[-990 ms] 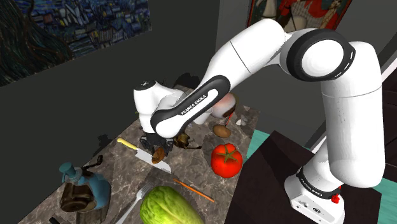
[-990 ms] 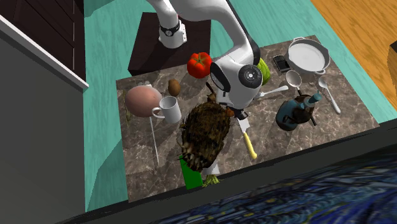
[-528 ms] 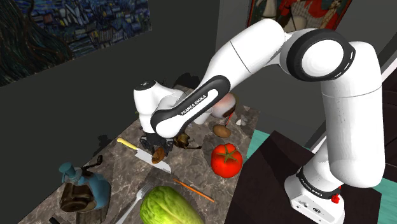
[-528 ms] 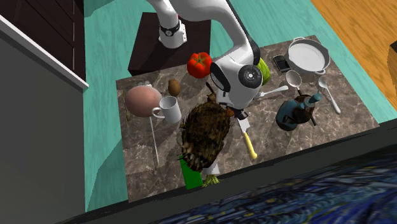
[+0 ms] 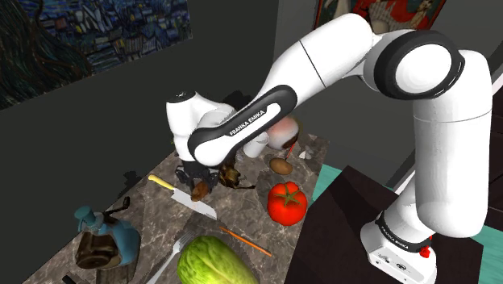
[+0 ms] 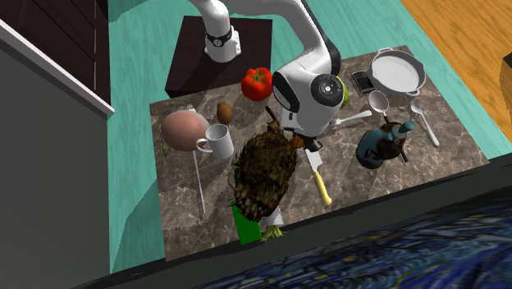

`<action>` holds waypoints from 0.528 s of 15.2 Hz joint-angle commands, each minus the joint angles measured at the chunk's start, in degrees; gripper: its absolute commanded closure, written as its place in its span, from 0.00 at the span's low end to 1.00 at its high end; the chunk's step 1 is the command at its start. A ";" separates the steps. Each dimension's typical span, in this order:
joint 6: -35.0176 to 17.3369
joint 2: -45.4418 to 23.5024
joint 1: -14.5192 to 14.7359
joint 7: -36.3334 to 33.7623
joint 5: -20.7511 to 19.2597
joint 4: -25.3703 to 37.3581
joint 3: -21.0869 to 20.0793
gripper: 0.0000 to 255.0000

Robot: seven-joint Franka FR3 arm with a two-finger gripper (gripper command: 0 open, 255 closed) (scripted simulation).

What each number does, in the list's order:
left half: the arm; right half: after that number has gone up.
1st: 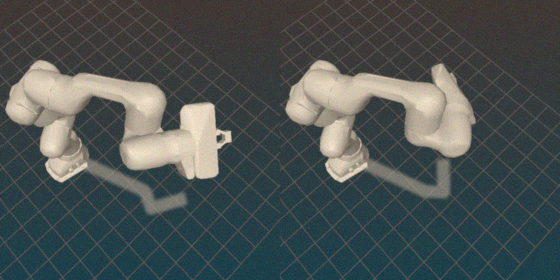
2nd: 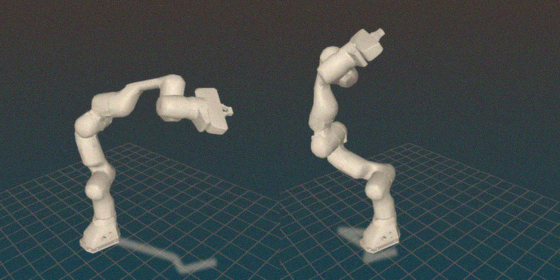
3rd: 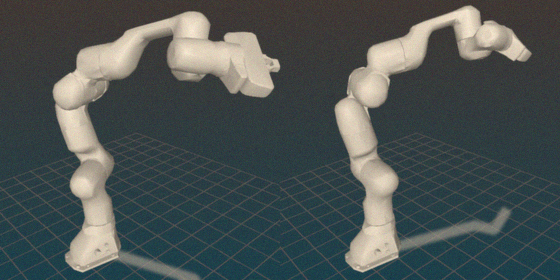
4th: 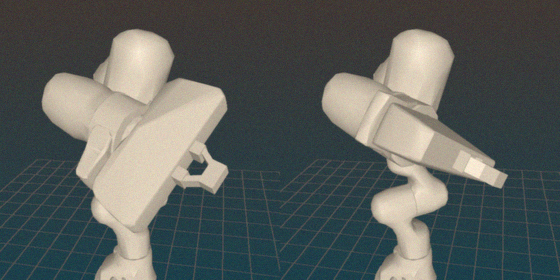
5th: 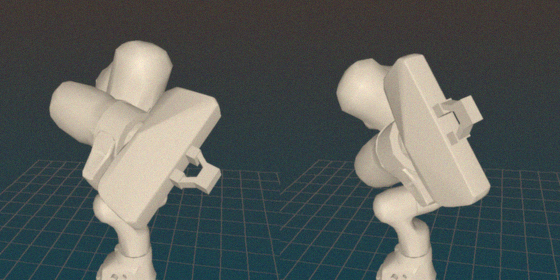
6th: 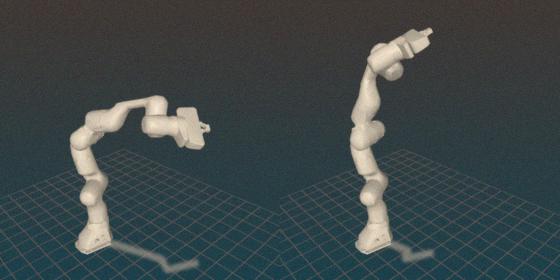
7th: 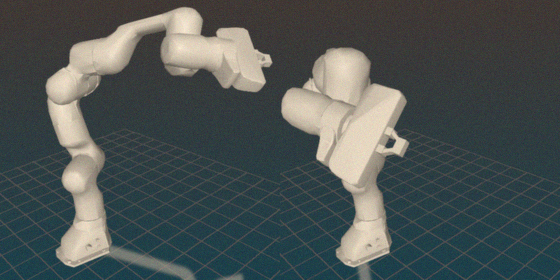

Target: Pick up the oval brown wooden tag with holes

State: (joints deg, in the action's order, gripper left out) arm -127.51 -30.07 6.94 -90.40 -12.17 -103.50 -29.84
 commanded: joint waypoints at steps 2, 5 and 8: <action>1.72 1.30 -0.35 0.34 0.74 0.51 -0.51 1.00; 3.47 2.59 -0.69 0.68 1.48 1.09 -0.99 1.00; 5.27 3.80 -0.99 1.00 2.19 1.79 -1.43 1.00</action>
State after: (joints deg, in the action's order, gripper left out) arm -123.02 -26.59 5.95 -89.43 -10.18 -102.18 -31.12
